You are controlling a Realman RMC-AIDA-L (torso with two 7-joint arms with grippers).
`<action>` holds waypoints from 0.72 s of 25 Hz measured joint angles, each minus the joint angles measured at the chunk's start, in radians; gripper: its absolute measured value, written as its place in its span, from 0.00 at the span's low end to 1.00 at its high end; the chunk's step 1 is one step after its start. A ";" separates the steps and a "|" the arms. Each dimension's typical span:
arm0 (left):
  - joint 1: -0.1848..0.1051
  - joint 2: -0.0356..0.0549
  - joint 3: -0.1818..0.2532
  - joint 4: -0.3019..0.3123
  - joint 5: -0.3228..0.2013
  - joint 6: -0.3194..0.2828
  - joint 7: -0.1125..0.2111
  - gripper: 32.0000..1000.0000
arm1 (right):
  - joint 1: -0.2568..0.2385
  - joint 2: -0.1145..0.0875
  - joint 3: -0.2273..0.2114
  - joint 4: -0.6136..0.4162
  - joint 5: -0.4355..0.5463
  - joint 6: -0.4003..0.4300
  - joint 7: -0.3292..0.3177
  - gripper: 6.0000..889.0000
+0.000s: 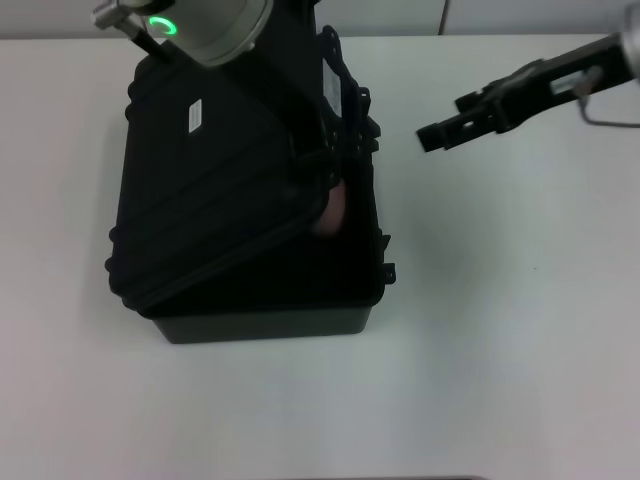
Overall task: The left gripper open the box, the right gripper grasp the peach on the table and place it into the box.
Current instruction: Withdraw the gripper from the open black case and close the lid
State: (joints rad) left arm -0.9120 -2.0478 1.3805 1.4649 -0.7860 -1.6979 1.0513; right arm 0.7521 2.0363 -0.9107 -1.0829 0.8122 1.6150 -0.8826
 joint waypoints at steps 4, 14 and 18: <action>0.008 0.0000 0.000 0.000 0.003 0.000 0.000 0.06 | -0.021 -0.013 0.001 -0.117 -0.021 0.083 0.083 0.99; 0.026 -0.0001 0.000 0.000 0.003 0.000 -0.001 0.06 | -0.067 -0.005 0.038 -0.359 -0.109 0.201 0.179 0.99; 0.037 0.0000 0.000 0.001 0.003 0.000 -0.001 0.06 | -0.075 -0.004 0.038 -0.399 -0.112 0.216 0.198 0.99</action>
State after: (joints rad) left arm -0.8748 -2.0479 1.3806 1.4655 -0.7825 -1.6981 1.0502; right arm 0.6767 2.0326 -0.8728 -1.4821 0.7000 1.8308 -0.6842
